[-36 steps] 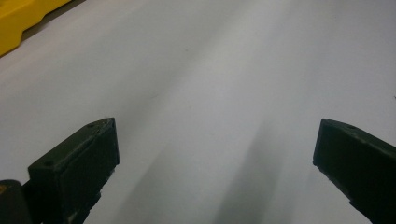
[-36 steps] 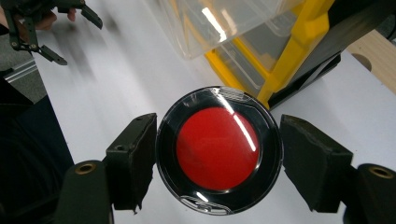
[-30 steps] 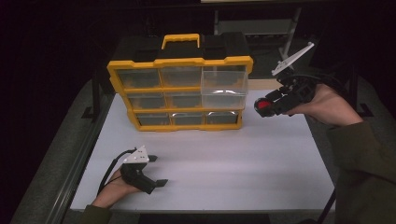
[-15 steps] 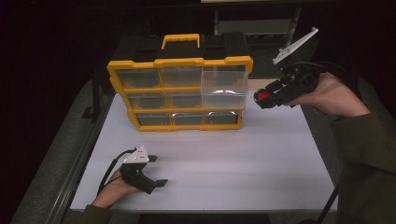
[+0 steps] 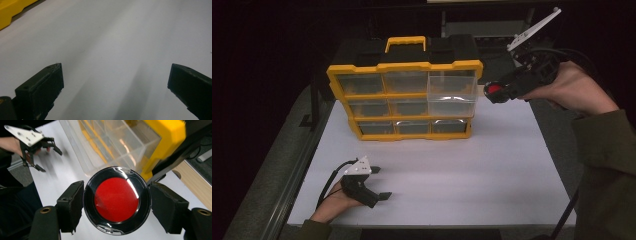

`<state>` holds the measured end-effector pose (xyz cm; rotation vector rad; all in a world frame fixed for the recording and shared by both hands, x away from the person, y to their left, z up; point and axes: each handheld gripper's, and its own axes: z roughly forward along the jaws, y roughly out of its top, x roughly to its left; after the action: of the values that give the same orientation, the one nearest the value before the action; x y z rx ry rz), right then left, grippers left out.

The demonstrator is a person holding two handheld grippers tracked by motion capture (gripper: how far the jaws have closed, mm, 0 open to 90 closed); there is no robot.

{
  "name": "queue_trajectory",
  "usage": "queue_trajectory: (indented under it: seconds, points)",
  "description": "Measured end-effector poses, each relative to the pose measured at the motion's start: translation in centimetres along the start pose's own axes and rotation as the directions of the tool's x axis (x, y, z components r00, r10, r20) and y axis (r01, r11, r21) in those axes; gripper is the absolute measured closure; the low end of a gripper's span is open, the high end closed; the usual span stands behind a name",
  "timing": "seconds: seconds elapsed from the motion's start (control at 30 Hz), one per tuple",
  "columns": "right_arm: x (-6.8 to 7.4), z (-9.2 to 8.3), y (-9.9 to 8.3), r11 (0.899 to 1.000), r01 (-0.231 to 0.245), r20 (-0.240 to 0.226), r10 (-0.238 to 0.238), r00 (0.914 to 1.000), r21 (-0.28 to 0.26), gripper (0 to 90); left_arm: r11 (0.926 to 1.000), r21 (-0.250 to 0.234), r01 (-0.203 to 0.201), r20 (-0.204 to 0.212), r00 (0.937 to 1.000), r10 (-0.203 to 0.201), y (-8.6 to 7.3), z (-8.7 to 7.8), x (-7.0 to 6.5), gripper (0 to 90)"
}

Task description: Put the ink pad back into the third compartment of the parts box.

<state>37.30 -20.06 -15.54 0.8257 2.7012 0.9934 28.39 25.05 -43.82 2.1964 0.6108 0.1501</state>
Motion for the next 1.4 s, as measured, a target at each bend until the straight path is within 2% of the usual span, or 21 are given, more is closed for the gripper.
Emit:
queue_trajectory:
  seconds: [0.3,0.7,0.97,1.4]
  points:
    - [0.0,-0.4,1.9,1.0,0.01,0.002,-0.01,1.0,-0.014,28.7,1.0,-0.002,0.001,0.001,1.0,-0.001,0.0,0.0,0.0,0.0]
    - [0.4,0.1,4.6,0.999,0.026,-0.002,-0.026,0.9997,-0.026,28.7,1.0,-0.002,0.003,-0.001,1.0,-0.003,-0.1,0.0,0.0,0.0]
    - [1.0,1.1,6.1,0.999,0.041,-0.011,-0.041,0.9991,-0.015,28.7,1.0,-0.002,0.001,-0.001,1.0,-0.001,-0.1,-0.1,0.1,0.0]
    - [1.8,3.8,8.3,0.998,0.066,-0.044,-0.065,0.9969,0.011,28.7,1.0,-0.003,0.001,0.0,1.0,-0.001,-0.1,-0.2,0.1,0.0]
